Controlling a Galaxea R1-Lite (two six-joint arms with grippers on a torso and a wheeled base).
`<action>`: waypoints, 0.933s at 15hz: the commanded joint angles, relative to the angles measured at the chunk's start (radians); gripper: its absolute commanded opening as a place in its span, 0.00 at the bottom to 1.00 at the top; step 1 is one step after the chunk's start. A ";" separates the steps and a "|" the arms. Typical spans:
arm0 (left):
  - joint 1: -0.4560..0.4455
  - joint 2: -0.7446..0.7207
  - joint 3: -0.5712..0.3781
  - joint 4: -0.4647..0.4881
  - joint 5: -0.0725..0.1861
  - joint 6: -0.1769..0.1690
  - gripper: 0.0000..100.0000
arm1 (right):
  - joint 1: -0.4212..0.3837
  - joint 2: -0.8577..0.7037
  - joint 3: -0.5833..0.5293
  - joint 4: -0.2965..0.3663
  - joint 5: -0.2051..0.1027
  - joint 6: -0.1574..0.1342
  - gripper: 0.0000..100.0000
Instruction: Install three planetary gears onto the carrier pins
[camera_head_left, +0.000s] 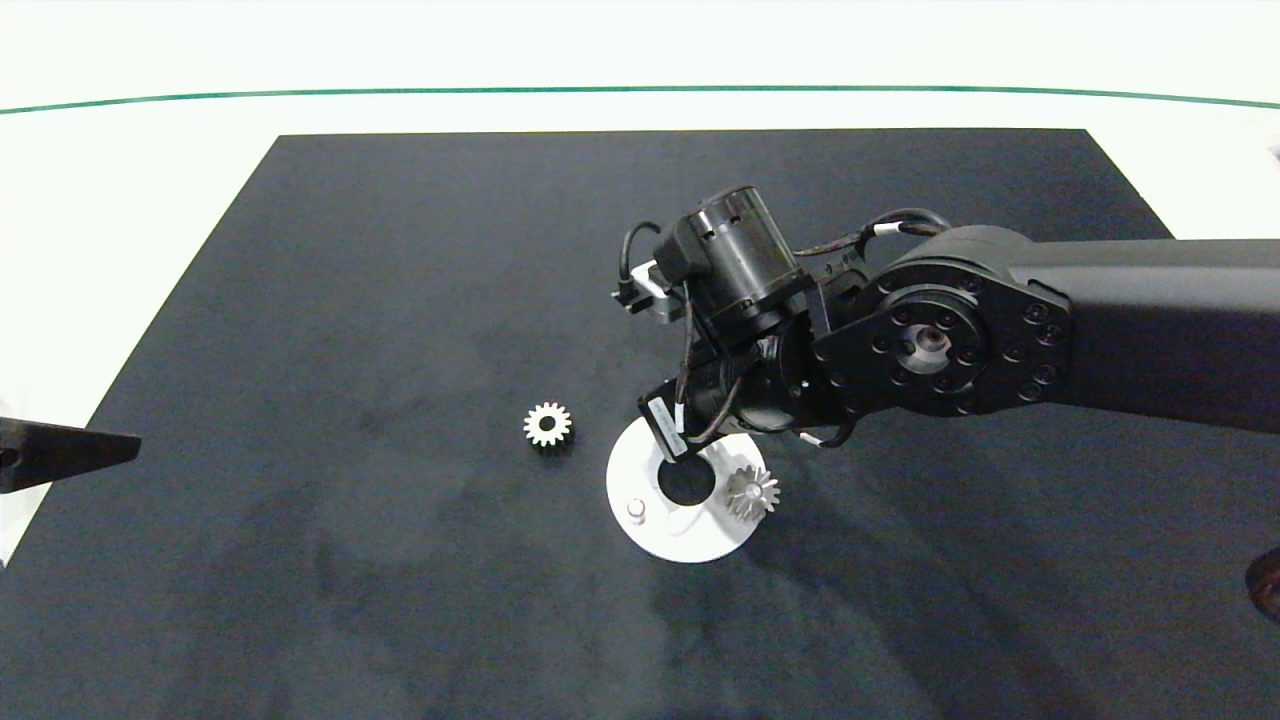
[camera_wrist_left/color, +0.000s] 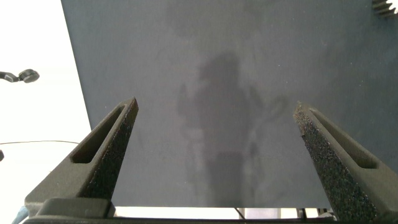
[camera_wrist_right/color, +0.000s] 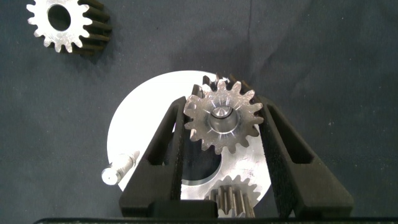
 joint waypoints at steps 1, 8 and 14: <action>0.000 0.001 0.000 0.005 0.001 0.001 1.00 | 0.001 0.000 0.000 -0.001 -0.001 0.001 0.16; 0.000 -0.001 0.002 0.005 0.001 0.001 1.00 | 0.001 -0.003 -0.003 -0.001 -0.001 0.001 1.00; -0.019 -0.004 0.012 0.006 0.001 0.000 1.00 | -0.012 -0.289 0.169 0.005 -0.056 0.016 1.00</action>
